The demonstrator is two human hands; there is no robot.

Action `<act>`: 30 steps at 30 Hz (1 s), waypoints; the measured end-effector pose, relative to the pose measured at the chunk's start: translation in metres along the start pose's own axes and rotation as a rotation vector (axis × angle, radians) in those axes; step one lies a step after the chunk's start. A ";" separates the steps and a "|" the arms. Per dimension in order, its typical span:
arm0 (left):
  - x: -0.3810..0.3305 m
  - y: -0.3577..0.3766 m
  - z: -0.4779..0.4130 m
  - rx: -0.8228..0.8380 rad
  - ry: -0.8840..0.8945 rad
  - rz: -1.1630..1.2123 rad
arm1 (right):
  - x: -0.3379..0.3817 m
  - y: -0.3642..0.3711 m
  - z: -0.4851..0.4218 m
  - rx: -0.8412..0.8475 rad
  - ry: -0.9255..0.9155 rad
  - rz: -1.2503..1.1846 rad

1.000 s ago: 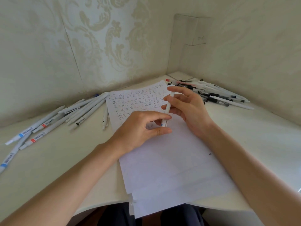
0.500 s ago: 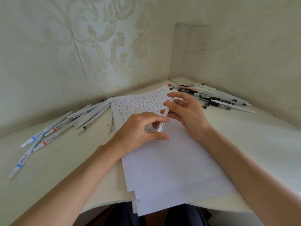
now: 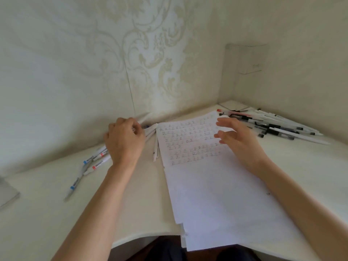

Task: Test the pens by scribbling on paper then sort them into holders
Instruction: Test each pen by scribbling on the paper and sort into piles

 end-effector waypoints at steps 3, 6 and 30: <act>-0.005 0.011 0.007 0.116 -0.047 -0.112 | -0.004 -0.003 0.000 -0.004 0.021 0.225; -0.017 0.018 0.016 0.150 0.104 -0.048 | -0.007 -0.011 -0.004 -0.075 -0.032 0.359; -0.062 0.048 0.073 0.692 0.529 0.134 | -0.009 -0.073 -0.005 -0.677 -0.130 -0.093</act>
Point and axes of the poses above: each hand's wrist, its own z-axis away from the middle knuckle, its own y-axis out of the palm, x = y × z, the point moved 2 cm from there along -z, towards the middle knuckle, and after that the axes turned 7 degrees about z, right-handed, at the moved point
